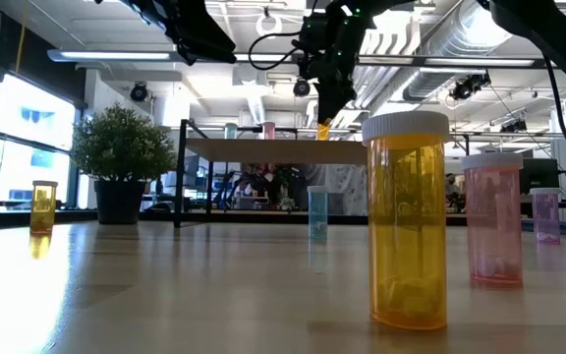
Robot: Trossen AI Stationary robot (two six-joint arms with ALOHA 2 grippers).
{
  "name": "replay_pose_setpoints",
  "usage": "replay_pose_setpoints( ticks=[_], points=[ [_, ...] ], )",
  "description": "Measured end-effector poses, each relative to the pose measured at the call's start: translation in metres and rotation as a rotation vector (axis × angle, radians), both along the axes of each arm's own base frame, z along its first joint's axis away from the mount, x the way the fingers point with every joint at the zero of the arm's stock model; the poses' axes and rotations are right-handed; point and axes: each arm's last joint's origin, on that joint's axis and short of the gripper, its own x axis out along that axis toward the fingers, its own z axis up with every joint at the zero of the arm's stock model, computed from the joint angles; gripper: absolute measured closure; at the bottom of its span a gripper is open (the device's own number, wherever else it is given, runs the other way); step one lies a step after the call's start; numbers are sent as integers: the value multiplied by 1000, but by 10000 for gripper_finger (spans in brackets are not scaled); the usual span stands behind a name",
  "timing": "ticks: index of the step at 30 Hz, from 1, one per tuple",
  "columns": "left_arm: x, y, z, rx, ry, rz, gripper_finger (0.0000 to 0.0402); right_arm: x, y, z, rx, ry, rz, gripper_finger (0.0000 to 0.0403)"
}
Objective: Pick and place medicine bottles onto shelf by color
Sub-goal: Put the top right orange pill bottle on the shelf
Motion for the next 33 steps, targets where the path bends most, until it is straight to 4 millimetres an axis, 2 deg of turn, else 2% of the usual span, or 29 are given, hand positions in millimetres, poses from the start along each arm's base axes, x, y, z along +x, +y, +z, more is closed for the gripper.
replay_pose_setpoints(
  ticks=[33],
  points=[
    [0,0,-1,-2,7,-1,218,5,1,-7,7,19,-56,288]
  ],
)
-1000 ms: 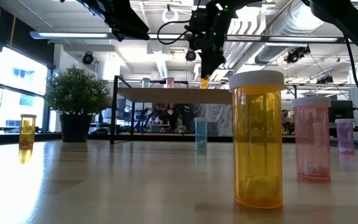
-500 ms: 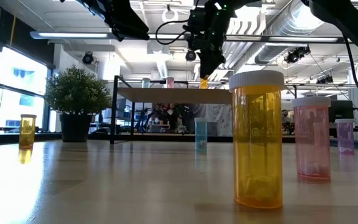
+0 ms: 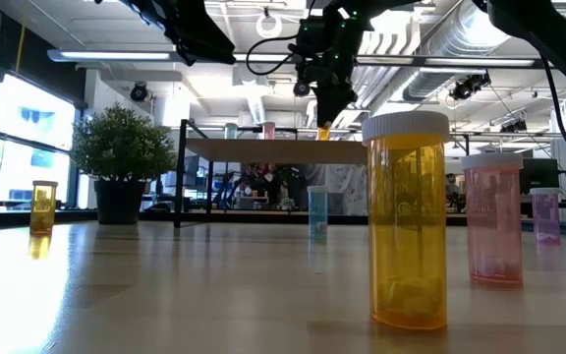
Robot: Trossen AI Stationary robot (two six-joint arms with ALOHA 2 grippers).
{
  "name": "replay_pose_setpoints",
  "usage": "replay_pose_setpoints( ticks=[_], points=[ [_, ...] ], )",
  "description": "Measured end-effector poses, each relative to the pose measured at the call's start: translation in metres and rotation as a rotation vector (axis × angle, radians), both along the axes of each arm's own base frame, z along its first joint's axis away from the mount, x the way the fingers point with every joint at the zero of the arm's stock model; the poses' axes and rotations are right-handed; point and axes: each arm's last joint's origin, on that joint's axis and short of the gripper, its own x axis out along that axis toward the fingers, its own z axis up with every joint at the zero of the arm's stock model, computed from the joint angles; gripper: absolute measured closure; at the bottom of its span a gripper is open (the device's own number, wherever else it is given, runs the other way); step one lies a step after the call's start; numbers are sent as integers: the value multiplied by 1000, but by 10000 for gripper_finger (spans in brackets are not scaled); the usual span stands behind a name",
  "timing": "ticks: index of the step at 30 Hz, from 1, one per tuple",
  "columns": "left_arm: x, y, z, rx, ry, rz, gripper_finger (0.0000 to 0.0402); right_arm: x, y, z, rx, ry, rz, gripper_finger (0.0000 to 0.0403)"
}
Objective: Pick and place medicine bottles onto shelf by color
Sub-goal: Put the top right orange pill bottle on the shelf, then put the bottom blue pill bottle on the shelf aligned with the other blue pill bottle
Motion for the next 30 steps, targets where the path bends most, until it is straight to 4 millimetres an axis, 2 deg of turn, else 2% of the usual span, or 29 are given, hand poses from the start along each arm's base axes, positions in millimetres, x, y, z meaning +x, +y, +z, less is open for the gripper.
replay_pose_setpoints(
  ticks=[4,14,30],
  points=[
    [0,0,0,0,0,0,218,0,0,0,-4,0,9,285],
    [0,0,0,1,0,-1,218,2,-1,1,-19,-16,16,244],
    [0,0,0,1,0,-1,218,1,-4,2,-93,19,11,240]
  ],
)
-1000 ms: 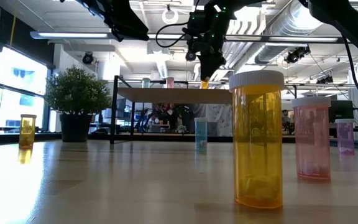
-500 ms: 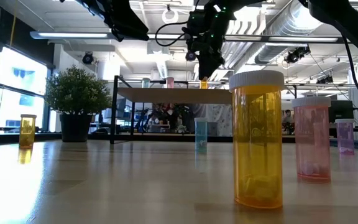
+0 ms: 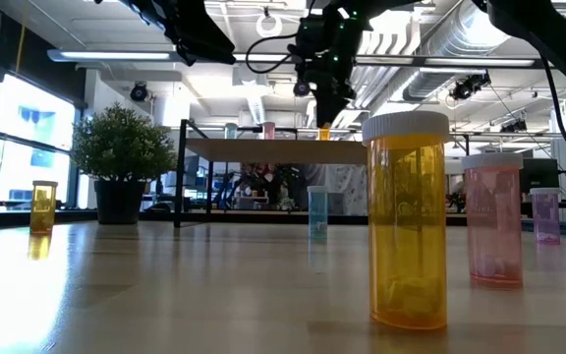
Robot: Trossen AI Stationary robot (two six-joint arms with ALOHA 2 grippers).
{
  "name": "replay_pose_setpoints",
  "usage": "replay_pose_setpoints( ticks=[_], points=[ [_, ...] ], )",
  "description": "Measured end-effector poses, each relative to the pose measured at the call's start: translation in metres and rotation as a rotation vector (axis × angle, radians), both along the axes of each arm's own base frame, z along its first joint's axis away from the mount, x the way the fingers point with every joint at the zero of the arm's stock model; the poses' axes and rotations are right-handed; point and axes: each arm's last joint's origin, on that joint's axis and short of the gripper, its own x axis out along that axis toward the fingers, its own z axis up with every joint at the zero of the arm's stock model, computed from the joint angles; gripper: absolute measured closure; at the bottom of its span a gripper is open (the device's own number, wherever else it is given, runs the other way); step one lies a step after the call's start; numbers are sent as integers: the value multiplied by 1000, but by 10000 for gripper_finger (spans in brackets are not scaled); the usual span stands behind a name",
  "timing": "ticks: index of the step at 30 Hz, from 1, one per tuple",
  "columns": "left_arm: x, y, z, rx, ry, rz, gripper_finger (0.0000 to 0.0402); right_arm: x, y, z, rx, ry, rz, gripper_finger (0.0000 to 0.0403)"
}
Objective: Pick and place medicine bottles onto shelf by color
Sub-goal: Put the bottom blue pill bottle on the shelf aligned with the other blue pill bottle
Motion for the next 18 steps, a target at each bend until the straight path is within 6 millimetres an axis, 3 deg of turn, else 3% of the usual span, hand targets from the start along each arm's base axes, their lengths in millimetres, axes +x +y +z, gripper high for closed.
replay_pose_setpoints(
  ticks=[10,18],
  points=[
    [0,0,0,0,0,0,218,1,0,2,-10,-12,12,240],
    [-1,0,-2,-10,20,1,218,-4,3,36,-69,-107,11,240]
  ],
)
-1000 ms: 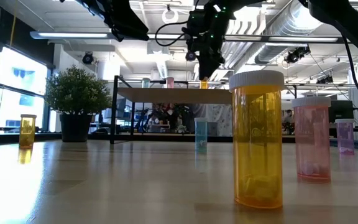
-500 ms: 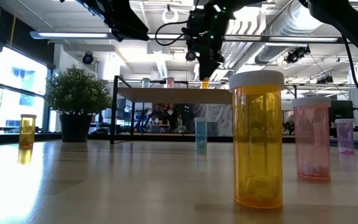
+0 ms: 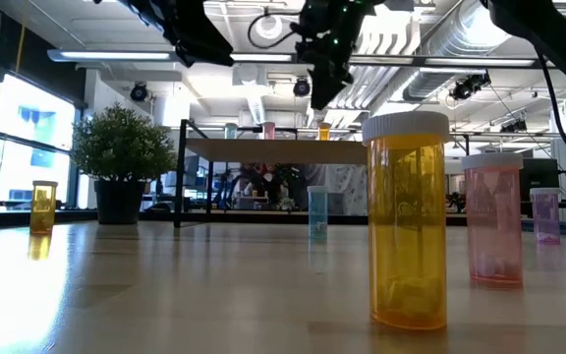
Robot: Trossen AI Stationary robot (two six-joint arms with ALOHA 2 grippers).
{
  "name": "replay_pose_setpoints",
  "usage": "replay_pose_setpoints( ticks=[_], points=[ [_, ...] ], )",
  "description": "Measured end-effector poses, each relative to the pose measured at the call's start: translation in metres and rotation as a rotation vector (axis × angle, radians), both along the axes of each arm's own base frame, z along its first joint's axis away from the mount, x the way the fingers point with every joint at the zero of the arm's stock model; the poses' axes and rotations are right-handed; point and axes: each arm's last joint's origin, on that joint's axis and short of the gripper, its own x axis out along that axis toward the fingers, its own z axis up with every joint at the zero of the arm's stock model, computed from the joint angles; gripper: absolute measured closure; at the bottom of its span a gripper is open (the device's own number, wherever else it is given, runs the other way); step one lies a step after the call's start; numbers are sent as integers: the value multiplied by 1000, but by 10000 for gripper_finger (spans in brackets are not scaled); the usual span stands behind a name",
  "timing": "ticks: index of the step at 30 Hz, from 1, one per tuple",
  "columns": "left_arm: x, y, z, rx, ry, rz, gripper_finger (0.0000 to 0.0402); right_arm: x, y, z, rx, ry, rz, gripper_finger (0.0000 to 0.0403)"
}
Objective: Pick and place medicine bottles onto shelf by color
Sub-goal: Put the bottom blue pill bottle on the shelf aligned with the other blue pill bottle
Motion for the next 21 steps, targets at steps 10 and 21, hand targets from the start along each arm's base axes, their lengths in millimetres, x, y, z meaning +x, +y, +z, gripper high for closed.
replay_pose_setpoints(
  ticks=[10,21],
  points=[
    [-16,-8,2,-39,52,6,218,-18,21,12,132,12,-31,240],
    [-29,-43,-3,-125,96,-63,218,-3,73,10,226,101,81,240]
  ],
)
